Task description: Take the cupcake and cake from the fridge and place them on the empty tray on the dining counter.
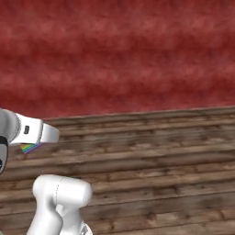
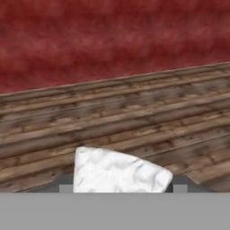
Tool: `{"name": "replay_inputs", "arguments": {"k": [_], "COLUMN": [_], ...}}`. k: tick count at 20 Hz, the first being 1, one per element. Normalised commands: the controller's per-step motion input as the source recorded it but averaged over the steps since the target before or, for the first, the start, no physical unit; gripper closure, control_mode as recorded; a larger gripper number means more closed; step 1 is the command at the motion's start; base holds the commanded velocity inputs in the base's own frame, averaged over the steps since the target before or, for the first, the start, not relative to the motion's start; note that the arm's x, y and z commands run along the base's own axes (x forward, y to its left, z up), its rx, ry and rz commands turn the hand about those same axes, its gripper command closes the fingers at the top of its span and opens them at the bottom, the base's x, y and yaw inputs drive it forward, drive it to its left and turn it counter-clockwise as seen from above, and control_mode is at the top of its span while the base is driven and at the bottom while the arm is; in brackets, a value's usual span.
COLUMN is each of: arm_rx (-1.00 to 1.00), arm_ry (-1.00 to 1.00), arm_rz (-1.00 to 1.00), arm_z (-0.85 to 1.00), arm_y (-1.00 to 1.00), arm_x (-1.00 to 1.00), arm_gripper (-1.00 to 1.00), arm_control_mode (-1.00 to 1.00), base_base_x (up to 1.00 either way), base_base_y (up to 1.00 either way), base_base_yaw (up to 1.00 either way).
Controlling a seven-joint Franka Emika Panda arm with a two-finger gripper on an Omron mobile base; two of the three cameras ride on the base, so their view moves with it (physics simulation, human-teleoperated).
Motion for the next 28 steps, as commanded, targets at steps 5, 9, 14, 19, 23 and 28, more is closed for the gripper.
{"name": "replay_inputs", "arguments": {"k": [5, 9, 14, 19, 23, 28], "arm_rx": [0.0, 0.0, 0.0, 0.0, 0.0, 0.0], "arm_ry": [0.0, 0.0, 0.0, 0.0, 0.0, 0.0], "arm_rz": [0.0, 0.0, 0.0, 0.0, 0.0, 0.0], "arm_z": [0.0, 0.0, 0.0, 0.0, 0.0, 0.0], "arm_y": [0.0, 0.0, 0.0, 0.0, 0.0, 0.0], "arm_x": [0.0, 0.0, 0.0, 0.0, 0.0, 0.0], "arm_gripper": [1.0, 1.0, 1.0, 1.0, 1.0, 1.0], "arm_control_mode": [1.0, 1.0, 1.0, 1.0, 1.0, 1.0], "base_base_x": [1.0, 1.0, 1.0, 1.0, 1.0, 1.0], "base_base_y": [0.0, 0.0, -0.09, -0.35, -0.38, -0.26], "base_base_yaw": [-0.23, -0.24, -0.31, -0.47, -0.45, -0.39]}}
